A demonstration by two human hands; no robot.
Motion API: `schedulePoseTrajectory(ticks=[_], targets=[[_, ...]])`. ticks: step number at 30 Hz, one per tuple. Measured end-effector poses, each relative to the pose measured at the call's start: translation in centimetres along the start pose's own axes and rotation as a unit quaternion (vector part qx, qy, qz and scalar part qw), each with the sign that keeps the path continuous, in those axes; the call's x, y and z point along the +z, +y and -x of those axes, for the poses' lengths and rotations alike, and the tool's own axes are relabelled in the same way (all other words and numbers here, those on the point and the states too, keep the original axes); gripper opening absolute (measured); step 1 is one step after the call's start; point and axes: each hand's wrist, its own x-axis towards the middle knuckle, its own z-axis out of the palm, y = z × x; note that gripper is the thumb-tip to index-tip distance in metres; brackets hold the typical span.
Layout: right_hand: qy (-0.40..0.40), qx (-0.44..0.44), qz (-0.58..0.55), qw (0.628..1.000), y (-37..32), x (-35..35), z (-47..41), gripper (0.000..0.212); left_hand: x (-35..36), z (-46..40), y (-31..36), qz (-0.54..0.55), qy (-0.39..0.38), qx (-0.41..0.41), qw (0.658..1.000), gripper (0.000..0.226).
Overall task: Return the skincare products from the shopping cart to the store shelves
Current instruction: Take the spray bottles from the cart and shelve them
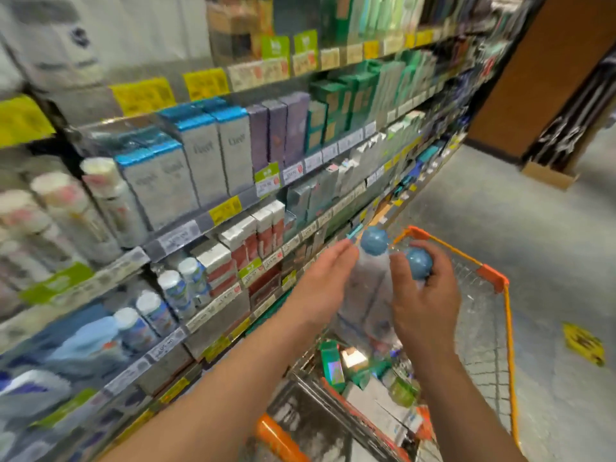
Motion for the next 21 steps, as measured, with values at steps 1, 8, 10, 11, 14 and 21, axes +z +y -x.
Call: schedulePoseTrajectory(ticks=[1,8,10,11,14,21], targets=[[-0.01,-0.018,-0.013,1.0,-1.7,0.6,-0.1,0.018,-0.8,0.7,0.9,-0.005,0.004,0.023,1.0,0.076],[-0.124,-0.041,-0.18,0.975,-12.9,5.1,0.2,0.025,-8.4,5.7,5.2,0.02,0.068,0.154,0.986,0.075],[-0.163,-0.041,-0.206,0.964,-15.2,6.7,0.8,0.024,-10.7,7.8,6.1,0.037,0.09,0.177,0.979,0.085],[-0.182,-0.039,-0.216,0.959,-16.2,7.6,1.3,0.025,-11.7,8.9,6.6,0.042,0.103,0.188,0.976,0.089],[-0.25,-0.016,-0.252,0.935,-19.6,10.2,3.0,0.03,-15.1,12.4,7.7,0.067,0.143,0.192,0.969,0.096],[-0.39,0.044,-0.316,0.864,-27.6,16.2,9.3,0.038,-22.1,21.3,10.8,0.064,0.282,0.236,0.928,0.059]])
